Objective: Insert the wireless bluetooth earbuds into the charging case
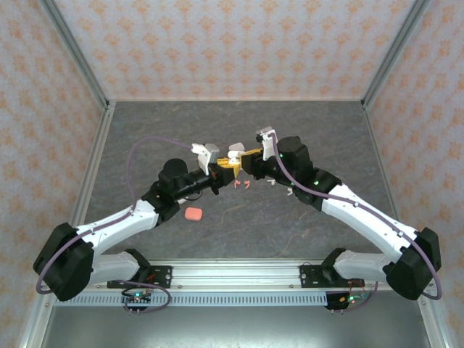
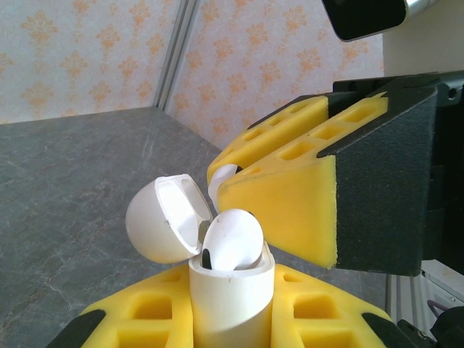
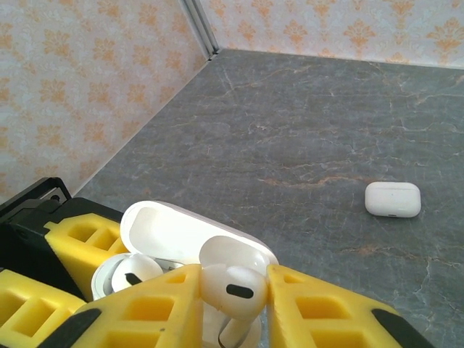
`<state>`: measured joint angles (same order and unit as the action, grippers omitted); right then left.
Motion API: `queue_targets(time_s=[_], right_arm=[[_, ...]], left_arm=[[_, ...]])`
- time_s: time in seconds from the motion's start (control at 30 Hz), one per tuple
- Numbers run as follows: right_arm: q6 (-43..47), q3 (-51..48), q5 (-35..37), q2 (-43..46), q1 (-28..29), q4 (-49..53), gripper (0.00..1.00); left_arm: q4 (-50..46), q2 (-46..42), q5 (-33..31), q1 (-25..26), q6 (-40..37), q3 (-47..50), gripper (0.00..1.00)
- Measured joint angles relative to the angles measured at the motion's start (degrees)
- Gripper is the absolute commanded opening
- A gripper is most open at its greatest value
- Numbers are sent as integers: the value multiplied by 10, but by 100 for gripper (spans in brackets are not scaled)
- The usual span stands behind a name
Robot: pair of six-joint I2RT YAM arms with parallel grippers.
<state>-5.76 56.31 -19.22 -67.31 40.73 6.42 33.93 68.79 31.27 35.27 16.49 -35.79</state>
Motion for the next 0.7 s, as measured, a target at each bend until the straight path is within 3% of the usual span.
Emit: queue_targets(time_s=[0.47,0.7], right_arm=[[-35,16,-24,0,-2,23,44],[-31,51,-18,3,-2,74,60]], left_arm=[[13,0,8,0,0,4,0],[26,0,9,0,0,4,0]])
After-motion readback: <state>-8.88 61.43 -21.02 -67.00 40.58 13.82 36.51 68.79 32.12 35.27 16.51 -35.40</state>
